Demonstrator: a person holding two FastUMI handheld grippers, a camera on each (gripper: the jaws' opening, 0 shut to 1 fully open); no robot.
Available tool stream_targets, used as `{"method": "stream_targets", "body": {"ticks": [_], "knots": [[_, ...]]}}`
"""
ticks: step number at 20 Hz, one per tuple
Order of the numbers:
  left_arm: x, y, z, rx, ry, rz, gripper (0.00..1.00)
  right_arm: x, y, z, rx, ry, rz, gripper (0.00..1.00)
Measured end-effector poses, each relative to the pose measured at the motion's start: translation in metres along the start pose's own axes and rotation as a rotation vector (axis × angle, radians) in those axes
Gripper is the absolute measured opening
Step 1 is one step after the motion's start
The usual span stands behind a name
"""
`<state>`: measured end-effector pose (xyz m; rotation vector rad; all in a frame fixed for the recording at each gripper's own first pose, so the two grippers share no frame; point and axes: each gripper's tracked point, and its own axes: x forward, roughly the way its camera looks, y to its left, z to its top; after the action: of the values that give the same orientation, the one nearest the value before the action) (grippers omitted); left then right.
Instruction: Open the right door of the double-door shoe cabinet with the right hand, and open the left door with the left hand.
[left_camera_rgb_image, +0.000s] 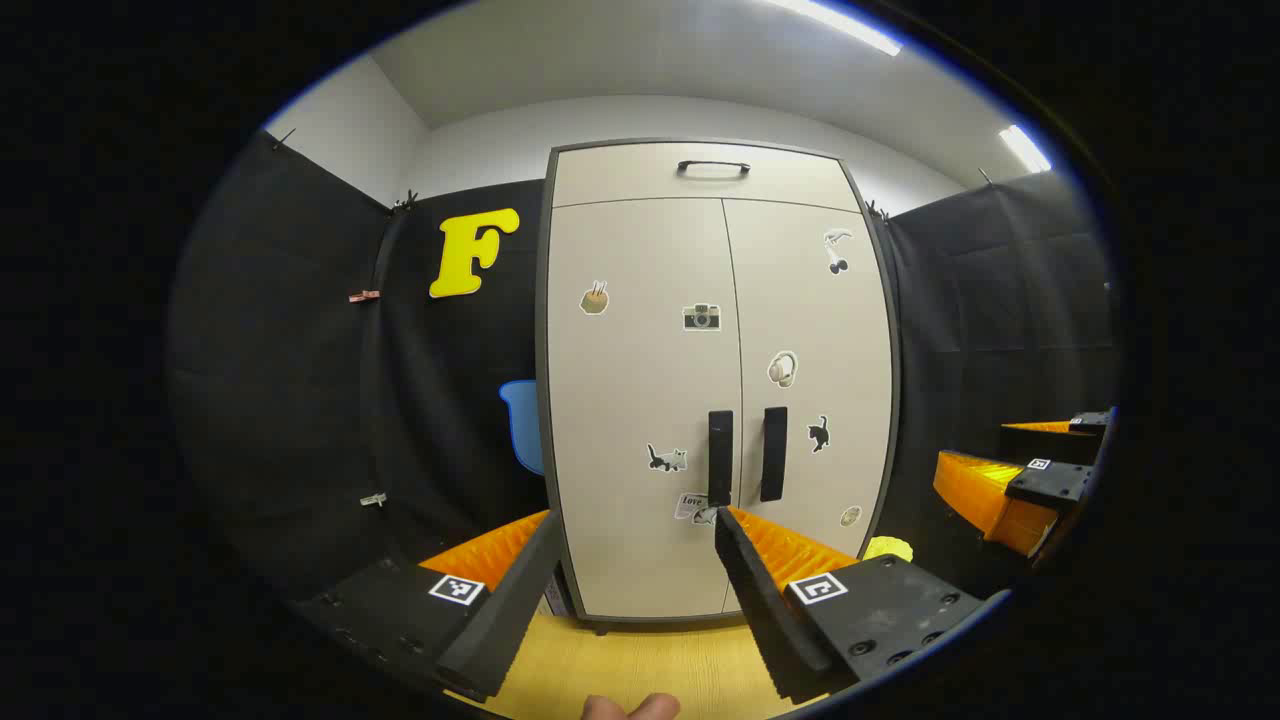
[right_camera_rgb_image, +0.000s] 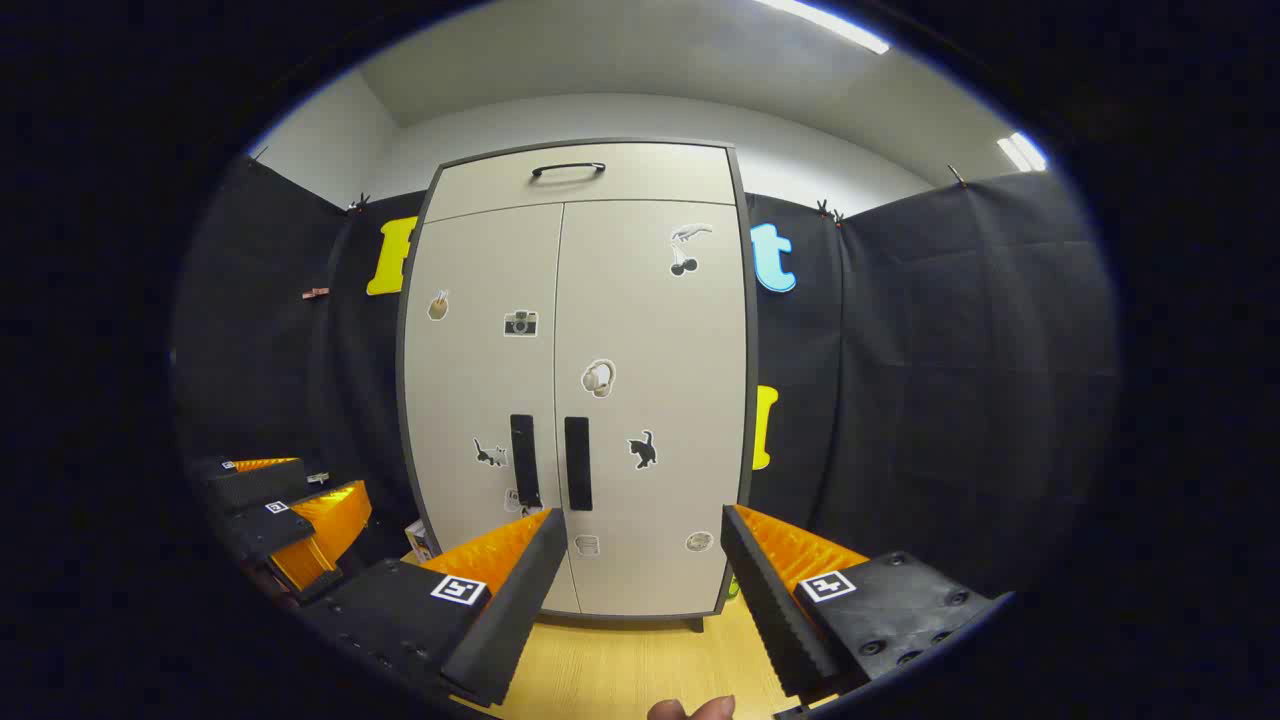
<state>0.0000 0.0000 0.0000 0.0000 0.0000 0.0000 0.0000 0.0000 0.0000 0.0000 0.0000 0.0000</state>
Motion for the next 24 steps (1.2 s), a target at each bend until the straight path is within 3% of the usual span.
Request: {"method": "stream_targets", "body": {"ticks": [24], "knots": [[-0.003,0.009,0.001,-0.007,-0.012,-0.002,0.95,0.007,0.022,0.002,0.018,-0.016,0.051,0.97]]}}
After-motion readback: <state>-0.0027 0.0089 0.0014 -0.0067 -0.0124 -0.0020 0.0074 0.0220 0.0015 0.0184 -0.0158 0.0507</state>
